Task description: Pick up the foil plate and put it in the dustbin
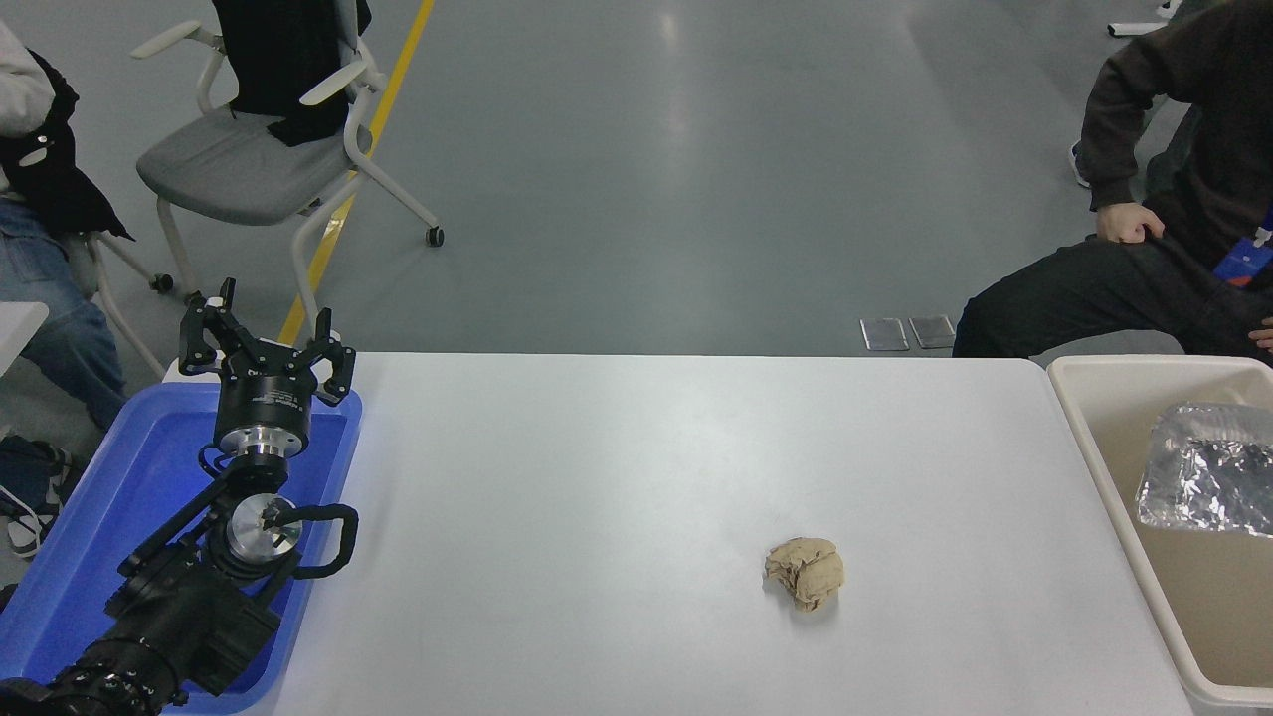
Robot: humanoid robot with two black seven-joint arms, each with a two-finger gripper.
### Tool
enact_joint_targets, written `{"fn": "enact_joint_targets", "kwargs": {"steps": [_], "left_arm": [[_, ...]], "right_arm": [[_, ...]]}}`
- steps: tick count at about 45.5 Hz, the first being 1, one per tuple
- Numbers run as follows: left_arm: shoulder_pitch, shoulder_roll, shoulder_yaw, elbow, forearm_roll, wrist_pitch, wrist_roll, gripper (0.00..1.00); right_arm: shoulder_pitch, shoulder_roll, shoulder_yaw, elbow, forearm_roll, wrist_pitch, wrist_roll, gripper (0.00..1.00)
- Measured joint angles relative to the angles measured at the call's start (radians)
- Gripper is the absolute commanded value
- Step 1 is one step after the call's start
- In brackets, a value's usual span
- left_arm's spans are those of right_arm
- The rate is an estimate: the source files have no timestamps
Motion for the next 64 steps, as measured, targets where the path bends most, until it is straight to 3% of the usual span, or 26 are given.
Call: {"fn": "enact_joint_targets", "kwargs": {"steps": [21, 38, 47, 56, 64], "left_arm": [[-0.002, 0.000, 0.000, 0.000, 0.000, 0.000, 0.000, 0.99], [-0.001, 0.000, 0.000, -0.001, 0.001, 0.000, 0.000, 0.99], [-0.002, 0.000, 0.001, -0.001, 0.002, 0.000, 0.001, 0.99], [-0.002, 0.000, 0.001, -0.001, 0.002, 0.000, 0.002, 0.99], [-0.001, 0.000, 0.001, -0.001, 0.001, 0.000, 0.001, 0.99]], "right_arm": [[0.057, 0.018, 0.014, 0.070, 0.022, -0.004, 0.000, 1.00], [0.439, -0.081, -0.113, 0.554, -0.036, 0.003, 0.000, 1.00], [0.731, -0.096, -0.261, 0.816, -0.044, 0.087, -0.001, 1.00], [1.042, -0.023, -0.440, 1.048, 0.011, 0.221, -0.001, 1.00], [1.258, 0.109, -0.552, 1.230, 0.110, 0.317, -0.002, 1.00]]}}
